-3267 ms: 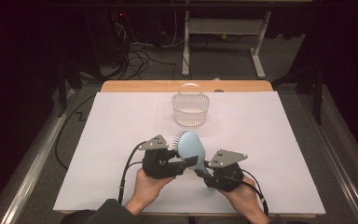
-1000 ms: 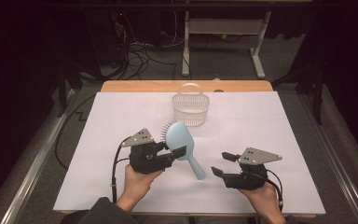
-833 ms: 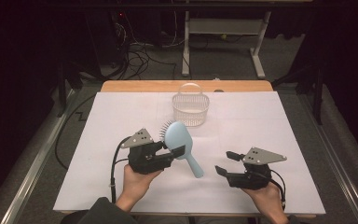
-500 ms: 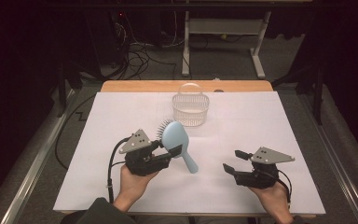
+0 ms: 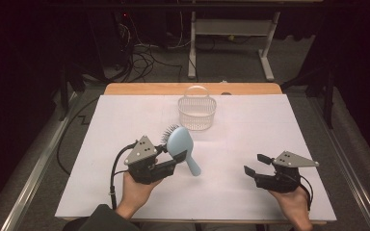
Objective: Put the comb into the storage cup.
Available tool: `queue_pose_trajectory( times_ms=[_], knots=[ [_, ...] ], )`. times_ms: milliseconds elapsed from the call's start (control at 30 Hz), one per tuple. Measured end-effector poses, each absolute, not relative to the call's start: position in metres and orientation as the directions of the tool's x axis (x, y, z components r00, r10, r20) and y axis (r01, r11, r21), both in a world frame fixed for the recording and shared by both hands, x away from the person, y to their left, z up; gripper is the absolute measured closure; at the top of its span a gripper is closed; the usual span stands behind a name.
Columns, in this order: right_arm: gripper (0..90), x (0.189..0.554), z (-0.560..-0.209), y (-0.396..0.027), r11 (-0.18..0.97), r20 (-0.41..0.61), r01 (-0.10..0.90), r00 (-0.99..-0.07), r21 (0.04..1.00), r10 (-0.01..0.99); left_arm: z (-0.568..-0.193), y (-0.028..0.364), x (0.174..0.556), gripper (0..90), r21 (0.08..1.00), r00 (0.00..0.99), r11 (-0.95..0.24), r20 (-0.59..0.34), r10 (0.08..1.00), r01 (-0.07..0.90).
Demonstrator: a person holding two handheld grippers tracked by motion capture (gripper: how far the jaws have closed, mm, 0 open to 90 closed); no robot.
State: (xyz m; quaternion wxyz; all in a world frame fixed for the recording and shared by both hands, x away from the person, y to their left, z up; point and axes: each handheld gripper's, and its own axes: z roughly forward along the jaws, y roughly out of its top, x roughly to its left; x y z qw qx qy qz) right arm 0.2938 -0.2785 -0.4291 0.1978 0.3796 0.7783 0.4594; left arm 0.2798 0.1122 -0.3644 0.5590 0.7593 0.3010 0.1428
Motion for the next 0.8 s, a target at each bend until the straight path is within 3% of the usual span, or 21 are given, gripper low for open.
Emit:
queue_pose_trajectory(
  times_ms=[800],
  knots=[
    [26.6,0.299,-0.452,-0.320,0.231,0.066,0.475,-0.530,0.849,0.846,-0.365,0.115,0.275,52.8,0.940,0.776,-0.228,-0.058,0.628,0.254]
  ],
)
